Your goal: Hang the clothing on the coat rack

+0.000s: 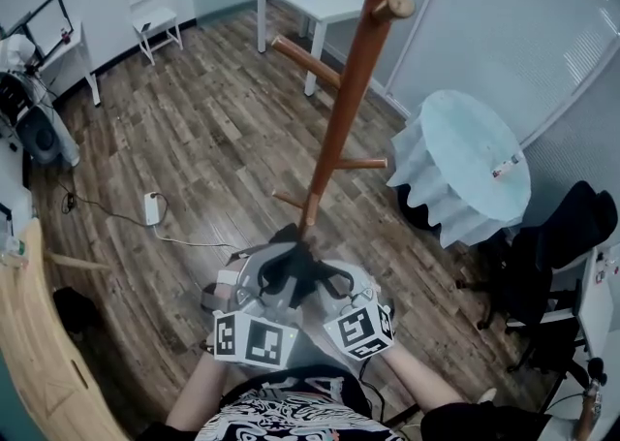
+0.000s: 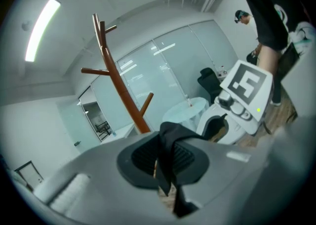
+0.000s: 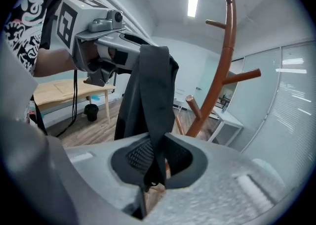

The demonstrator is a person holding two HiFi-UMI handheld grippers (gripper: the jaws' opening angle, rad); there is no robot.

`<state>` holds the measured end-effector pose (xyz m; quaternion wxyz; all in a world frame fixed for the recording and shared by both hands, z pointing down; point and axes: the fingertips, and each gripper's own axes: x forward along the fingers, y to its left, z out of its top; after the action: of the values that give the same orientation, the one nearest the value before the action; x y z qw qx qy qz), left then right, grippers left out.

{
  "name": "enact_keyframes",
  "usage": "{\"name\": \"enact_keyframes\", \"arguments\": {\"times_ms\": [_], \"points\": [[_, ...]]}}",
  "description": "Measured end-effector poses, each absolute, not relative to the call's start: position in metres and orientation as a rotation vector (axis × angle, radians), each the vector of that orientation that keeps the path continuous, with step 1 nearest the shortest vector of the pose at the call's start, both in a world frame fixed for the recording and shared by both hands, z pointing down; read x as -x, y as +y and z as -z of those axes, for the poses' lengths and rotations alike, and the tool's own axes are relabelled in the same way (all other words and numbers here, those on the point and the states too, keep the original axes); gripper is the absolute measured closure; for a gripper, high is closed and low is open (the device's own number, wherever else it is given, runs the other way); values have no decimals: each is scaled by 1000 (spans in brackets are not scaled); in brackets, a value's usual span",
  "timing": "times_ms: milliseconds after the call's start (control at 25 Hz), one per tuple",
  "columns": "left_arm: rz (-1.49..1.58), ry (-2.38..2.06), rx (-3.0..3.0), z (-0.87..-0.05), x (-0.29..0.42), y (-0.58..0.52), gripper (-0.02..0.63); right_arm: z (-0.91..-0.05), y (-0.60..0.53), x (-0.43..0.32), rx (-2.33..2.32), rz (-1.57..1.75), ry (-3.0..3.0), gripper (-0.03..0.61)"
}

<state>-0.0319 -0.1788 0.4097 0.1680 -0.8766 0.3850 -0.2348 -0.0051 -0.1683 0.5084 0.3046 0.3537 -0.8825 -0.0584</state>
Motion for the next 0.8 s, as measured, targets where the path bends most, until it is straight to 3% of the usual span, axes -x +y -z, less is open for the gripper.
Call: {"name": "enact_keyframes", "arguments": {"times_ms": [40,800], "points": [[669,1093,2500,-411,31,-181,606,-509,-171,1,-947,167,-2328,551],[735,1121,2505,-424,41,-206,606,-484,-195,-34,-1058,268,-2268,568]]}}
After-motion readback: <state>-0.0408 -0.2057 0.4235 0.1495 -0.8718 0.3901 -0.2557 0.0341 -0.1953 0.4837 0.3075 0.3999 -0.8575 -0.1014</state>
